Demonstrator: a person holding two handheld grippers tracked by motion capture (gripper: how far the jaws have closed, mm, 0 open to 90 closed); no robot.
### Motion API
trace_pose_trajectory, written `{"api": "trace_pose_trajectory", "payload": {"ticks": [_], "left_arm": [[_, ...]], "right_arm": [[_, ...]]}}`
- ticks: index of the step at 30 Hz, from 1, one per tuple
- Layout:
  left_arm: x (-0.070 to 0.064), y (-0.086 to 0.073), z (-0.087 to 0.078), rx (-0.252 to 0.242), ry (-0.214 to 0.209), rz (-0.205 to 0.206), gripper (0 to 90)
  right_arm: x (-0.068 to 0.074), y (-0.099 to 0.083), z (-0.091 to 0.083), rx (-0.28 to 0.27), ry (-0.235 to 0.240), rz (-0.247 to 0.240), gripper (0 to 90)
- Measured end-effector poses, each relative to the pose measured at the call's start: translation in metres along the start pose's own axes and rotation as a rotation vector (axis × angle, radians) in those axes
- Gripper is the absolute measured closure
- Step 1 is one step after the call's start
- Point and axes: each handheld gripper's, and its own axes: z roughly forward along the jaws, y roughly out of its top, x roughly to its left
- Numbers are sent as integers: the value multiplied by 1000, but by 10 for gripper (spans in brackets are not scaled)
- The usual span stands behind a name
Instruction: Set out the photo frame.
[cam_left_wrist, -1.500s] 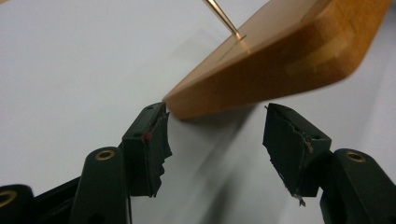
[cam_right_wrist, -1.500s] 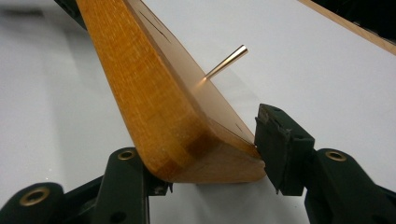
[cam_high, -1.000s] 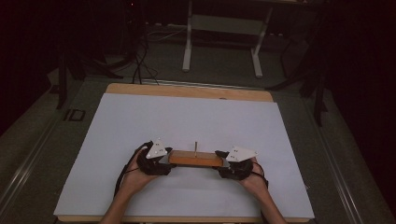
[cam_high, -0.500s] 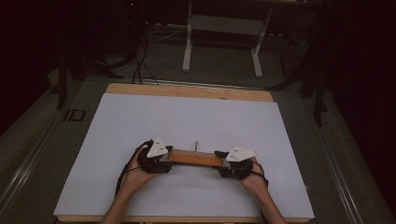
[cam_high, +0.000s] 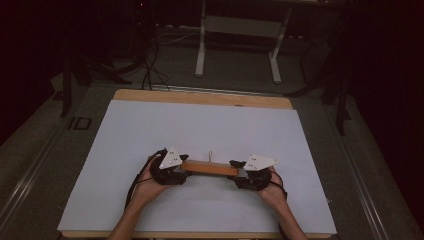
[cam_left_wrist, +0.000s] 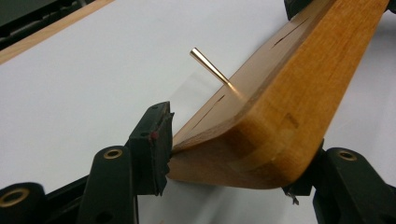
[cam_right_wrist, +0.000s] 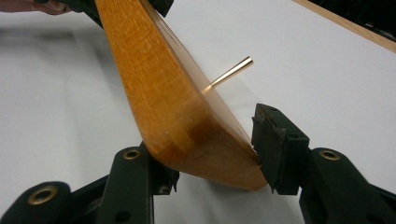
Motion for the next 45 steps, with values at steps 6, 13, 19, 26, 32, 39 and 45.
{"api": "trace_pose_trajectory", "payload": {"ticks": [6, 13, 19, 26, 32, 39, 45], "left_arm": [[-3, 2, 0, -6, 2, 17, 455], [-7, 6, 0, -7, -5, 37, 486], [-10, 8, -1, 2, 19, 64, 516], [-12, 10, -1, 6, 38, 86, 544], [-12, 10, -2, 2, 40, 110, 564], [-12, 10, -4, 0, 34, 107, 570], [-10, 12, -7, -14, 21, 91, 570]], "right_arm": [[-2, 0, 0, -4, 6, 11, 520], [-5, 0, 0, -4, 1, 18, 504], [-7, 0, -1, -10, -11, 18, 500], [-7, 2, -2, -13, -41, 9, 502], [-7, 3, -4, -19, -47, 5, 511], [-6, 5, -5, -21, -50, 5, 522], [-5, 7, -6, -26, -45, 13, 524]]}}
